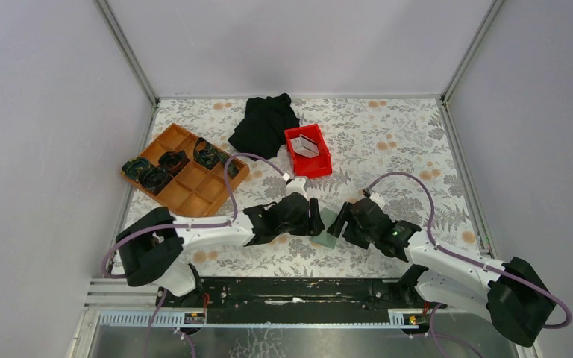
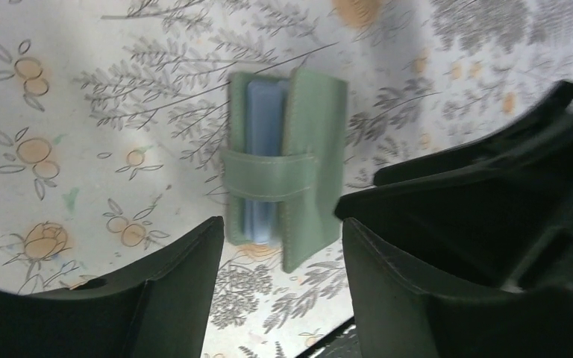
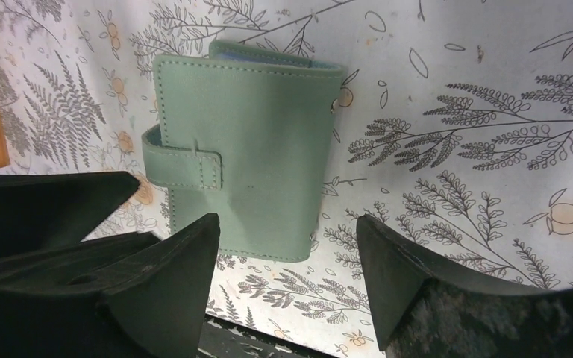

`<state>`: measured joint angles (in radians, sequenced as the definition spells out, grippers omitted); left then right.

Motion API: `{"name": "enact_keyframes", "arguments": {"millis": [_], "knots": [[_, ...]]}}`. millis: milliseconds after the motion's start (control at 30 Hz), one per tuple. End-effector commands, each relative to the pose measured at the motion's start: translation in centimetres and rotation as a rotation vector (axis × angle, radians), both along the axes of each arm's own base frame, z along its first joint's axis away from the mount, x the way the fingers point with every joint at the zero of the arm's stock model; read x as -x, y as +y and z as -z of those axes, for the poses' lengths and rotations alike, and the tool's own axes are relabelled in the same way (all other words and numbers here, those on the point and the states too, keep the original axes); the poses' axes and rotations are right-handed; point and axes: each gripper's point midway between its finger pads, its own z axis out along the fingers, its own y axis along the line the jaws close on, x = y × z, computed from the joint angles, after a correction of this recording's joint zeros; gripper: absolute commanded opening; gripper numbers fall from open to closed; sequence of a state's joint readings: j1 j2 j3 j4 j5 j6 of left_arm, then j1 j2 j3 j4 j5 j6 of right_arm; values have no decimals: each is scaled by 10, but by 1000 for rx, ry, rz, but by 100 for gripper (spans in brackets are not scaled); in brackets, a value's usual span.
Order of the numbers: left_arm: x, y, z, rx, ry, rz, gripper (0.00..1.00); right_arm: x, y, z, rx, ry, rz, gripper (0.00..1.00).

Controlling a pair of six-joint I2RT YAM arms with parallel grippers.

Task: Put the credit cards into the card holder
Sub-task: Turn over the card holder at the center of the board.

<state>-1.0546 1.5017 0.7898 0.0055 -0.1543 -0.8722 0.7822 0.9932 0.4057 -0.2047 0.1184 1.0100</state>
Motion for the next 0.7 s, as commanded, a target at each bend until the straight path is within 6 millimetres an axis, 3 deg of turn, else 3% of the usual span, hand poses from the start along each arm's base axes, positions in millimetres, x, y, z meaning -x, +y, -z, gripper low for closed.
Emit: {"name": "enact_keyframes", "arguments": {"millis": [0,433,667], "knots": [[0,8,18,-99,2,-6,65,-7,4,-10,-60,-29,6,75],[0,17,53,-206,51,-35,60,-6,10,-6,-100,-3,-23,75],[0,26,67,-279,75,-44,60,-6,9,5,-107,24,-16,75]]}}
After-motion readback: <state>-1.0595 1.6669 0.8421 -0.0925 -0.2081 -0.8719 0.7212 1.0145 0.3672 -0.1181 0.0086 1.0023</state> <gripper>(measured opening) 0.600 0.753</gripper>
